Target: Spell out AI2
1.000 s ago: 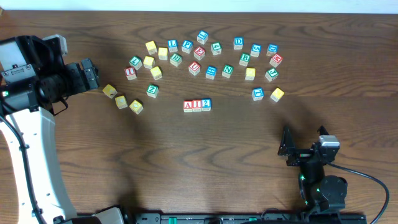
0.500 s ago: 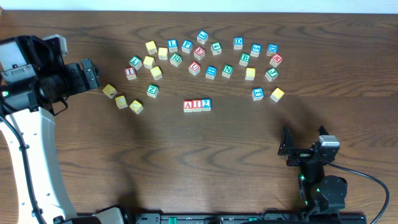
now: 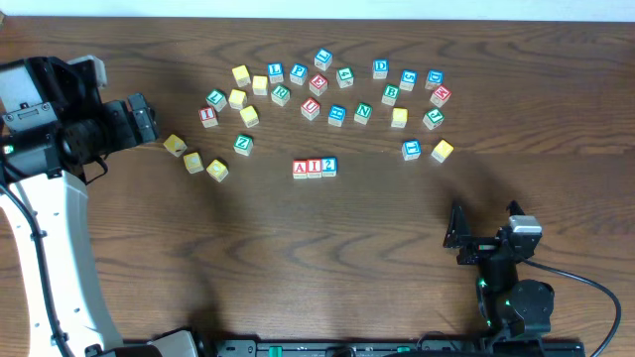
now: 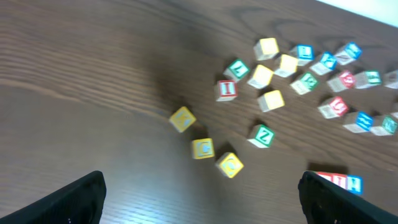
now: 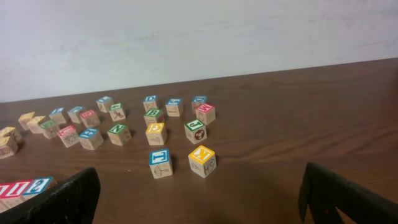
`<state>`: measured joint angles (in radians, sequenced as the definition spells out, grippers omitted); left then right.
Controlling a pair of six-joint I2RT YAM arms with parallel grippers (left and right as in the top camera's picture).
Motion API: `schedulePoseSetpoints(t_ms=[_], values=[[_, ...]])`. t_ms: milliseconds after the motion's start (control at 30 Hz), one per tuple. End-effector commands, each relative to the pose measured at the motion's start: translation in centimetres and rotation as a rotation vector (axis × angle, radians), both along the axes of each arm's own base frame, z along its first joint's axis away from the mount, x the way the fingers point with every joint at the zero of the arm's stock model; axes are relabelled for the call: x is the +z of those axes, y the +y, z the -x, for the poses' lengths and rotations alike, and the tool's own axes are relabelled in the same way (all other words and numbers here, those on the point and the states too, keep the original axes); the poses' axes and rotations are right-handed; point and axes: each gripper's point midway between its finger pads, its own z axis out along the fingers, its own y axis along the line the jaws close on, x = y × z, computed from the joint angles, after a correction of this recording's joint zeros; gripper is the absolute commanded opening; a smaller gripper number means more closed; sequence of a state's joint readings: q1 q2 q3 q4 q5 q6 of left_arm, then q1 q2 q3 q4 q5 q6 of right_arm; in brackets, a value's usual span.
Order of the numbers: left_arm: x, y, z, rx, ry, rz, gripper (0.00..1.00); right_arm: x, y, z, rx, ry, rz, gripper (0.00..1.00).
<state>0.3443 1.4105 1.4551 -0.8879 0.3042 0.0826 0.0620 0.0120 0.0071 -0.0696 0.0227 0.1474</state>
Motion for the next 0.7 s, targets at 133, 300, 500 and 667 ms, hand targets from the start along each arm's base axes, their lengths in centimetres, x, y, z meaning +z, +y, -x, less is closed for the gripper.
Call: schedulePoseSetpoints(t_ms=[133, 300, 500, 667], values=[[0.3, -0.3, 2.8, 0.042, 0.002, -0.170, 0.98, 0.0, -0.1, 0.0, -0.005, -0.003, 0.014, 0.99], [1.0, -3.4, 2.4, -0.086, -0.161, -0.272, 0.98, 0.0, -0.1, 0.0, -0.005, -0.003, 0.014, 0.99], [1.3, -6.1, 3.3, -0.132, -0.395, -0.297, 0.98, 0.0, -0.1, 0.0, -0.005, -0.003, 0.014, 0.99], [-1.0, -6.5, 5.8, -0.089, -0.511, -0.266, 0.98, 0.0, -0.1, 0.0, -0.005, -0.003, 0.014, 0.99]])
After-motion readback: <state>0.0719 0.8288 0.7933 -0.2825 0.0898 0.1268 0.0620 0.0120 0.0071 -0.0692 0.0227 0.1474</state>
